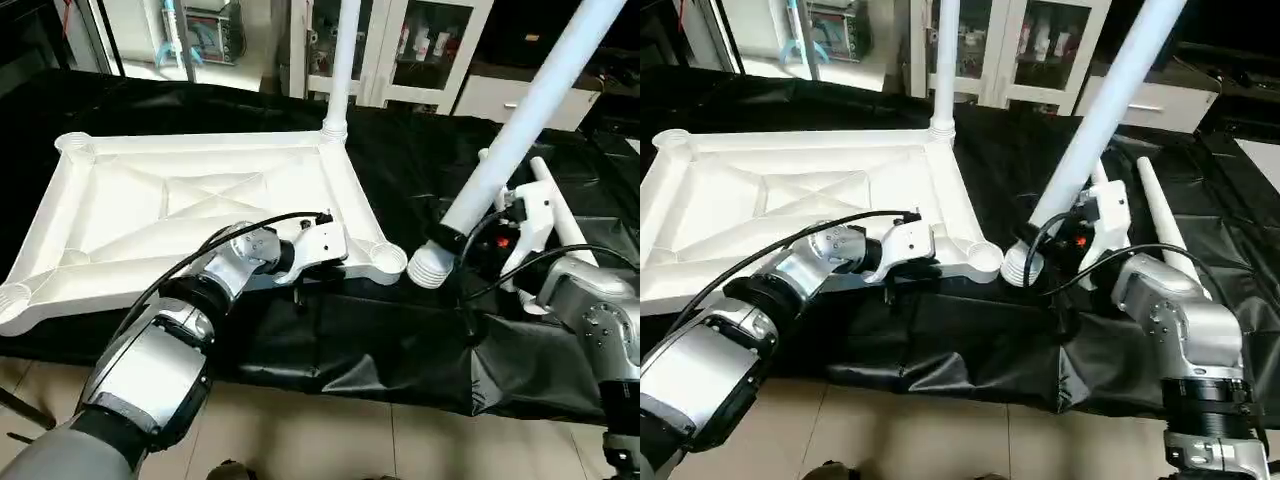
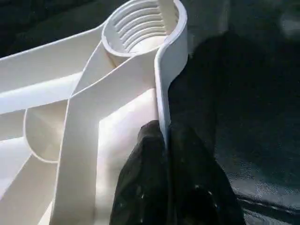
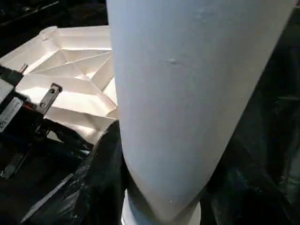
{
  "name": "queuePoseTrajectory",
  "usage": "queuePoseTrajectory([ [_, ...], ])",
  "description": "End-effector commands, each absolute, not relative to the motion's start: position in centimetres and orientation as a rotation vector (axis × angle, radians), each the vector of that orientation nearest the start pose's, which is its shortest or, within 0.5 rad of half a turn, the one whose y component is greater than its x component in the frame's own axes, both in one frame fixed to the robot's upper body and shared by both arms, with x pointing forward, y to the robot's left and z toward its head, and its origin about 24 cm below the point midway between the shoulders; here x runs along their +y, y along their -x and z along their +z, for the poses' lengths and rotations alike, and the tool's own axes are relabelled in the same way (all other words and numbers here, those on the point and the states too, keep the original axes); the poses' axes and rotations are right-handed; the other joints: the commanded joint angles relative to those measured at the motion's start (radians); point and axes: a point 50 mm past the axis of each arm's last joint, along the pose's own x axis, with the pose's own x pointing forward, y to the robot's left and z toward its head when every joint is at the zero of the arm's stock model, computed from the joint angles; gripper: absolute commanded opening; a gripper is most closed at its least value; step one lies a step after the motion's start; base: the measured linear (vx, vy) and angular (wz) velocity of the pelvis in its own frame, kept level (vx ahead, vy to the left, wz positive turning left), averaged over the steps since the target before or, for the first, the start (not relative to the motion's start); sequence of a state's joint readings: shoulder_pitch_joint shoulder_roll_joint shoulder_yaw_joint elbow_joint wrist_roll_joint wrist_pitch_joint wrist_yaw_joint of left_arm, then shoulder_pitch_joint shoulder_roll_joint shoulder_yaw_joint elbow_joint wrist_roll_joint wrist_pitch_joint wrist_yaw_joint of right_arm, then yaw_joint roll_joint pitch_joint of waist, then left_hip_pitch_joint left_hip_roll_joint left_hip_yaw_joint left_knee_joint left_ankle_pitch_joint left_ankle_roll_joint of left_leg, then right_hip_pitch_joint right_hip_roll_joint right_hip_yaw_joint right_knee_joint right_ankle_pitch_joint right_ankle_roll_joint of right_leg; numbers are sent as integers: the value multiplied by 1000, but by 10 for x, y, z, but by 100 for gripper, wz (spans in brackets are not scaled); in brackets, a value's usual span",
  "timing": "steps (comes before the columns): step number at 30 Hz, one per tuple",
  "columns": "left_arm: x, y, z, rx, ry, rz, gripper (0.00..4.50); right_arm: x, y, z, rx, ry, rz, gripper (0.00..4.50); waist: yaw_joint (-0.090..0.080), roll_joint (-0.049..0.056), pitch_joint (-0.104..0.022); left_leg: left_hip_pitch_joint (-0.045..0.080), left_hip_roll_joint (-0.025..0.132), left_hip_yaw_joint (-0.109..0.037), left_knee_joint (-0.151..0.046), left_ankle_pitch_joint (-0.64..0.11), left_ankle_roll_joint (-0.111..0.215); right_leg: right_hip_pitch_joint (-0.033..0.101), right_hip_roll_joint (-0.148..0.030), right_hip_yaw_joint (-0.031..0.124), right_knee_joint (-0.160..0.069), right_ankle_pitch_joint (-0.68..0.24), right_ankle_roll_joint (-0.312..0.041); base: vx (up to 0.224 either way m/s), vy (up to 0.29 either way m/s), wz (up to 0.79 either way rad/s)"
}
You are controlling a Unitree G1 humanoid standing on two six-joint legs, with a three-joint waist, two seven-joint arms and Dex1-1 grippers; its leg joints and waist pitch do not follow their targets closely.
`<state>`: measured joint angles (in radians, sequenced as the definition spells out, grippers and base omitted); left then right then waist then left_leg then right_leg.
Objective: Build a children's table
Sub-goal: Pick table leg
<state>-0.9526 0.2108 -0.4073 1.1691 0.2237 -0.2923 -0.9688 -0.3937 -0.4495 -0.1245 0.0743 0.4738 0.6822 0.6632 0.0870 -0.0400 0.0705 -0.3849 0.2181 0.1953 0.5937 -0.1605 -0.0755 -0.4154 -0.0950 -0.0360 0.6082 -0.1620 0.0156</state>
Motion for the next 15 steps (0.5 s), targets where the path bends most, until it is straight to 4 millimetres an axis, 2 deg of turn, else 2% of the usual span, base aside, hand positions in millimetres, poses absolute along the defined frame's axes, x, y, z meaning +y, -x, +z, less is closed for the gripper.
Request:
queuePoseTrajectory([
  [1,91,-342,38,457,-776,-1400,2,-200,-304,121,263,-143,693,184,-5,-4,-65,26,7,-3,-75,-272,6,42,-34,23,-72,-184,-223,0,0,0],
  [4,93,-336,34,465,-772,-1437,2,-199,-299,122,278,-130,736,184,-2,-3,-61,29,10,-1,-77,-282,14,40,-37,25,-75,-214,-217,0,0,0],
  [7,96,-332,32,477,-780,-1463,0,-196,-298,120,286,-126,759,184,-6,-3,-59,27,11,-4,-81,-302,5,38,-38,25,-79,-267,-198,0,0,0],
  [9,97,-330,31,474,-788,-1474,0,-191,-298,119,289,-124,781,184,-8,-6,-55,29,11,-4,-83,-327,-1,31,-38,25,-87,-326,-182,0,0,0],
  [15,99,-324,30,467,-775,-1487,0,-181,-303,115,271,-166,830,184,-11,-7,-55,29,13,-6,-86,-346,-12,25,-39,26,-90,-366,-163,0,0,0],
])
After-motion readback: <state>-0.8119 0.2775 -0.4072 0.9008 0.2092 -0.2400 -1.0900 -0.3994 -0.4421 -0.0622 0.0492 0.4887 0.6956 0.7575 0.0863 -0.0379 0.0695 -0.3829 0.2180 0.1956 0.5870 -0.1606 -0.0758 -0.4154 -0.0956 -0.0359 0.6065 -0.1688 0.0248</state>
